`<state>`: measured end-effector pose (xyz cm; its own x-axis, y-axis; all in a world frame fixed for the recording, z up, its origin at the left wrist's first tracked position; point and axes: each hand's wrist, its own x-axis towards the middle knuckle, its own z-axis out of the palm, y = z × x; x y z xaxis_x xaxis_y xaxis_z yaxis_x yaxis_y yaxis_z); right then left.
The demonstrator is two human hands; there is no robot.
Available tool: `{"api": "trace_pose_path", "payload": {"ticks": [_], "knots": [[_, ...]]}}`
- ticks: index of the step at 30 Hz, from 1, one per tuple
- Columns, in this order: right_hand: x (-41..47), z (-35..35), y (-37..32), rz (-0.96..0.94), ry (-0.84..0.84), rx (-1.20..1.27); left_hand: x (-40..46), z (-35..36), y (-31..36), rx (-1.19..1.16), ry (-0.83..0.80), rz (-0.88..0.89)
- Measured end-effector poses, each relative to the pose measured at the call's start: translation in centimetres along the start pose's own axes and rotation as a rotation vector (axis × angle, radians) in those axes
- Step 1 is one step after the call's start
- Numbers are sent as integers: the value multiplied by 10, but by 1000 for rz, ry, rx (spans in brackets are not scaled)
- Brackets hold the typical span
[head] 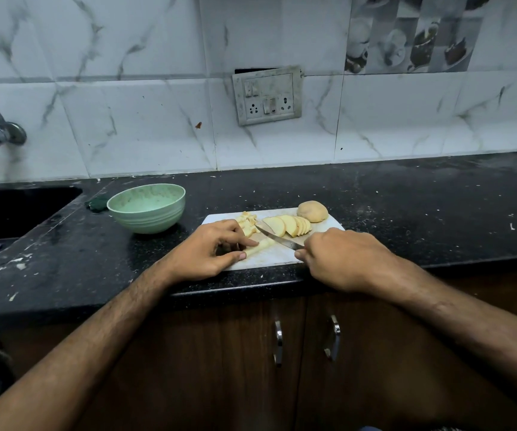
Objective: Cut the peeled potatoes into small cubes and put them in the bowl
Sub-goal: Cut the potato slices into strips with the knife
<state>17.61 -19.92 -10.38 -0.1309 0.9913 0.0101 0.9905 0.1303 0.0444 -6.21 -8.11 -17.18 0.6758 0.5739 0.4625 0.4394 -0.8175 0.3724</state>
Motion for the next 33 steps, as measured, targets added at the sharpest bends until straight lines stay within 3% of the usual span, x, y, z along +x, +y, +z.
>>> {"api": "trace_pose_path", "payload": {"ticks": [7, 18, 33], "knots": [[1, 13, -13, 15, -82, 57, 0, 0, -1, 1, 13, 20], [-4, 9, -4, 8, 29, -26, -5, -1, -1, -18, 98, 34], [-3, 8, -16, -11, -65, -7, -5, -2, -4, -30, 115, 52]]}}
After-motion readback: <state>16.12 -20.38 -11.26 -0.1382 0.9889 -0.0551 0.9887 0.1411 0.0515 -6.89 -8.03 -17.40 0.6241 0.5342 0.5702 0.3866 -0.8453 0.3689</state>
